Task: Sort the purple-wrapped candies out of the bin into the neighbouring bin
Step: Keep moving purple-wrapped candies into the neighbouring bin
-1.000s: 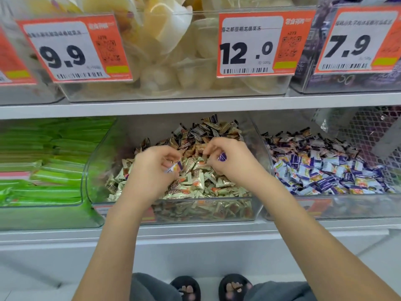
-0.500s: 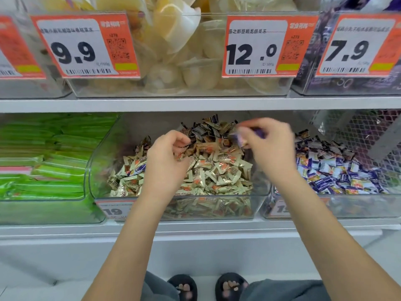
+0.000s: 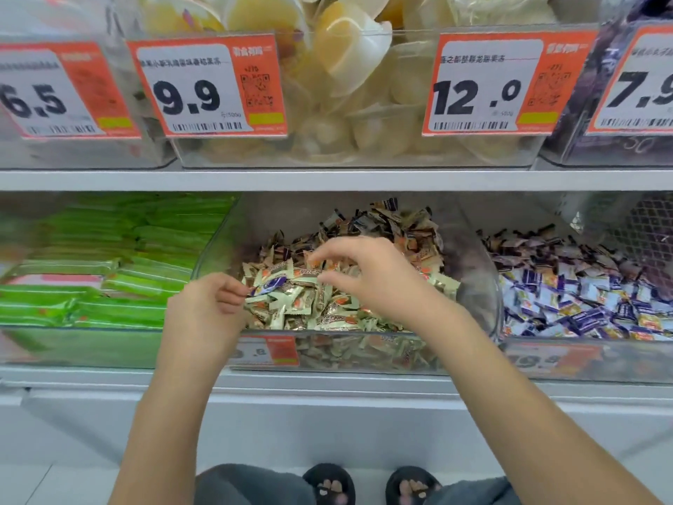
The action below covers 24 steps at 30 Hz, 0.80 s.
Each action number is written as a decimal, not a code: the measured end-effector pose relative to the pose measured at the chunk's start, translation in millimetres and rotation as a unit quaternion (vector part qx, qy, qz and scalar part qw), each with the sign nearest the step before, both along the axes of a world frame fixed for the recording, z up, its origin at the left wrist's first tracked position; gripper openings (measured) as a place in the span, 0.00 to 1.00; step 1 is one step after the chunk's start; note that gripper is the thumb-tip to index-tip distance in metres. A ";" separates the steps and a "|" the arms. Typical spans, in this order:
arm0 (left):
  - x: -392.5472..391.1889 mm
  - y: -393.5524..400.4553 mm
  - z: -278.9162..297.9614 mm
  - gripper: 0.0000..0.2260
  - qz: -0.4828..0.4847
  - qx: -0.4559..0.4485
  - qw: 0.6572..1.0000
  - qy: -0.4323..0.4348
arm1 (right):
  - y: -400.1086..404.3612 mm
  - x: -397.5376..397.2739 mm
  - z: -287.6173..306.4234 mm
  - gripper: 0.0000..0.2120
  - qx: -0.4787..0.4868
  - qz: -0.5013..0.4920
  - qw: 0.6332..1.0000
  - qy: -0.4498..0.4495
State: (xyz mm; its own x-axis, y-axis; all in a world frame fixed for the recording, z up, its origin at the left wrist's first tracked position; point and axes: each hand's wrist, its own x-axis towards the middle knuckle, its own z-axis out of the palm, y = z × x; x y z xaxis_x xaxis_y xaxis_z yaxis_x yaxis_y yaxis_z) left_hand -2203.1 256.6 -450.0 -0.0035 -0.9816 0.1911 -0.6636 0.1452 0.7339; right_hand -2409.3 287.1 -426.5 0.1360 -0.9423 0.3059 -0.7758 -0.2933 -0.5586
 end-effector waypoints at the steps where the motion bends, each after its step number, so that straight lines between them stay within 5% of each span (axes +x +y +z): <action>1: 2.7 -1.5 -1.4 0.11 -0.007 0.001 1.000 -0.009 | -8.1 13.7 -4.0 0.13 0.041 0.038 0.998 0.011; 6: 6.1 -4.3 -7.1 0.11 -0.033 -0.004 0.999 -0.035 | -44.6 48.1 -30.0 0.32 0.142 0.080 0.977 0.136; 9: 8.2 -9.9 -10.1 0.11 -0.036 -0.009 0.998 -0.054 | -59.4 50.5 -37.5 0.36 0.142 0.042 0.984 0.100; 12: 6.7 -12.7 -10.4 0.13 -0.041 -0.004 0.997 -0.070 | -71.7 53.5 -40.6 0.28 0.146 0.038 0.986 0.069; 17: 3.5 -14.8 -11.3 0.16 -0.055 0.018 0.995 -0.083 | -73.9 67.6 -39.7 0.09 0.083 -0.008 0.979 0.185; 21: -1.3 -14.2 -11.2 0.15 -0.054 0.021 0.995 -0.087 | -58.3 51.2 -23.8 0.09 0.057 -0.033 0.995 0.076; 24: -12.6 -9.4 -7.4 0.12 -0.062 -0.011 0.992 -0.108 | -33.5 11.7 -3.6 0.14 -0.061 -0.125 0.990 0.001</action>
State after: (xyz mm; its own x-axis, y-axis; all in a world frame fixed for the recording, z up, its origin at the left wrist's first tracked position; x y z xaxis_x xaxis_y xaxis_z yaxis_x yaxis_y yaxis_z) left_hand -2215.7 247.2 -457.4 -0.1667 -0.9667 0.1942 -0.7808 0.2497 0.5727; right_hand -2397.6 253.6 -430.1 -0.0956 -0.9030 0.4188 -0.8334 -0.1575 -0.5298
